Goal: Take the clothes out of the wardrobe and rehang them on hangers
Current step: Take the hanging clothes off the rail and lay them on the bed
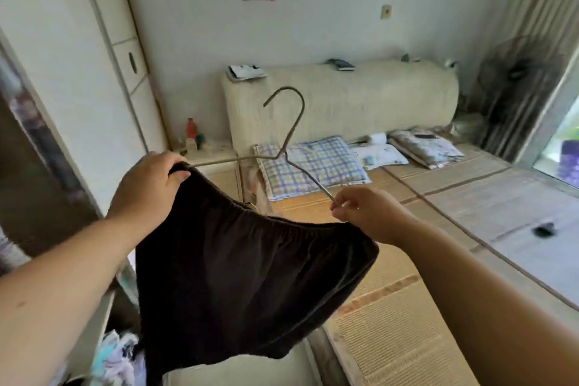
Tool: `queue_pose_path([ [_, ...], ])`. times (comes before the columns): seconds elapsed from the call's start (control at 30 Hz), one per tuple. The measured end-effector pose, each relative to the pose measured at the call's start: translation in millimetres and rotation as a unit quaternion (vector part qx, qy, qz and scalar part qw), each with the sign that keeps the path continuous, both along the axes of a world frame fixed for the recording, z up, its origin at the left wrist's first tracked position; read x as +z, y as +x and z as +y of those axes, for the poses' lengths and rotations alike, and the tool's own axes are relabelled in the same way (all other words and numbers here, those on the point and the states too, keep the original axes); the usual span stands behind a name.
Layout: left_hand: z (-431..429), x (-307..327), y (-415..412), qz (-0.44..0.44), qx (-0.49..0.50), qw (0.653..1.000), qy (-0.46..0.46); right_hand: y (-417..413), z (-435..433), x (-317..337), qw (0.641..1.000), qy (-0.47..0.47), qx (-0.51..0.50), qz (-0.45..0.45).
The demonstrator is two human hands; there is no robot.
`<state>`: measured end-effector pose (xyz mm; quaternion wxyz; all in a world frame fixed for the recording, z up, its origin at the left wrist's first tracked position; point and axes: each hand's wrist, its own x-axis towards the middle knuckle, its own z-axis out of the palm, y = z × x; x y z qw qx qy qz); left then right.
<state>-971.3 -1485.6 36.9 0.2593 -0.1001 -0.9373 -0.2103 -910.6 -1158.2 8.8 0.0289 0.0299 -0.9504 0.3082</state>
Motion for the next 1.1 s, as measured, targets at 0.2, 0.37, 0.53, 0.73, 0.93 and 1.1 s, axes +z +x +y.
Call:
queue_pose_path([
  [0.2,150,-29,-3,-0.045,-0.170,0.984,0.002,99,124,-16,0.989,-0.032,-0.096,-0.107],
  [0.37,312,-64,21,-0.101,-0.297,0.949,-0.019,197,242,-28,0.958,-0.090,-0.222,-0.157],
  [0.53,461,-115,64,-0.171,-0.378,0.909,-0.041,277,352,-62,0.927,-0.079,-0.322,-0.177],
  [0.73,581,-199,90,-0.261,-0.387,0.878,-0.102,314,436,-155,0.893,-0.028,-0.393,-0.215],
  [0.93,645,-295,95,-0.313,-0.365,0.855,-0.196,312,475,-277,0.860,-0.060,-0.441,-0.250],
  [1.1,683,-380,91,-0.337,-0.336,0.851,-0.225,297,502,-363,0.837,-0.067,-0.472,-0.269],
])
